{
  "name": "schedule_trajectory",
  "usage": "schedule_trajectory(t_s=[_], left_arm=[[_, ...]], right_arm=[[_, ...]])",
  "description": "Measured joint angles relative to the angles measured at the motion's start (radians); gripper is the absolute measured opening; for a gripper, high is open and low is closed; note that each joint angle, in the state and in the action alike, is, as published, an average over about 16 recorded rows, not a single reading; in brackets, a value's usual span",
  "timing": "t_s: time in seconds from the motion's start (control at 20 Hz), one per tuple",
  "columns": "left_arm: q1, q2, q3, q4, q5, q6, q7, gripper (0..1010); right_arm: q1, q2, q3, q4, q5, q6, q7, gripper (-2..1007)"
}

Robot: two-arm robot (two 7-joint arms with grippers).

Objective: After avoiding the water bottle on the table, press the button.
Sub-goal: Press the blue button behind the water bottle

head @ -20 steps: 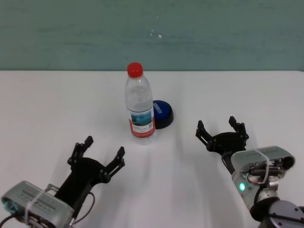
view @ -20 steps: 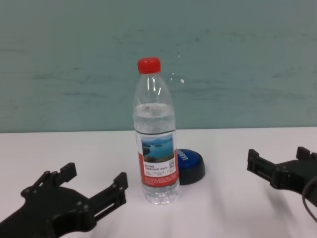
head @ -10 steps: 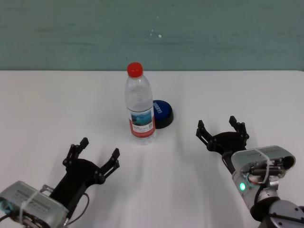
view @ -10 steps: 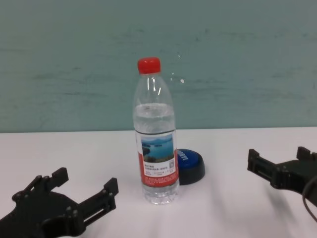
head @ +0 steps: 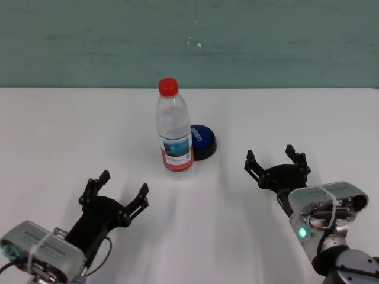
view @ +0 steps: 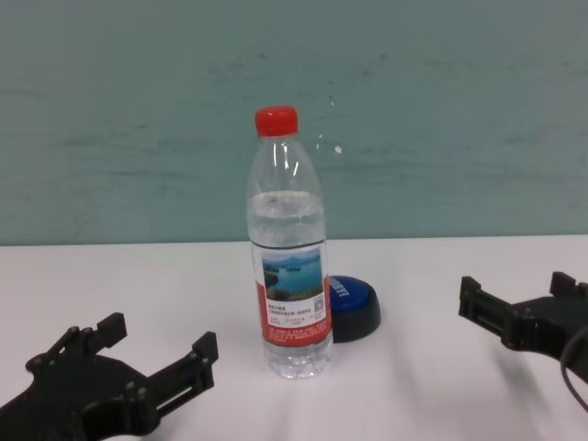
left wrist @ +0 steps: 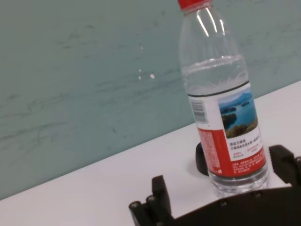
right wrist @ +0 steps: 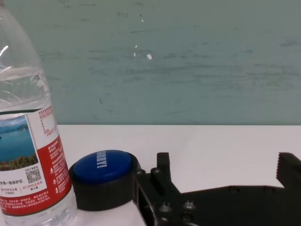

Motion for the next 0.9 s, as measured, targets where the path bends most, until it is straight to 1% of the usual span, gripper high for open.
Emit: schedule_trajectory(t_s=[0.15,0.9], left_arm=[[-0.002,0.0,0.0,0.001,0.001,0.003,0.001,1000],[0.002,0.0,0.0,-0.001,-0.003,-0.002,-0.001,1000]], right_arm=[[0.0,0.0,0.0,0.0,0.0,0.0,0.0,1004],[0.0,0.0,0.0,0.0,0.0,0.0,0.0,1004]])
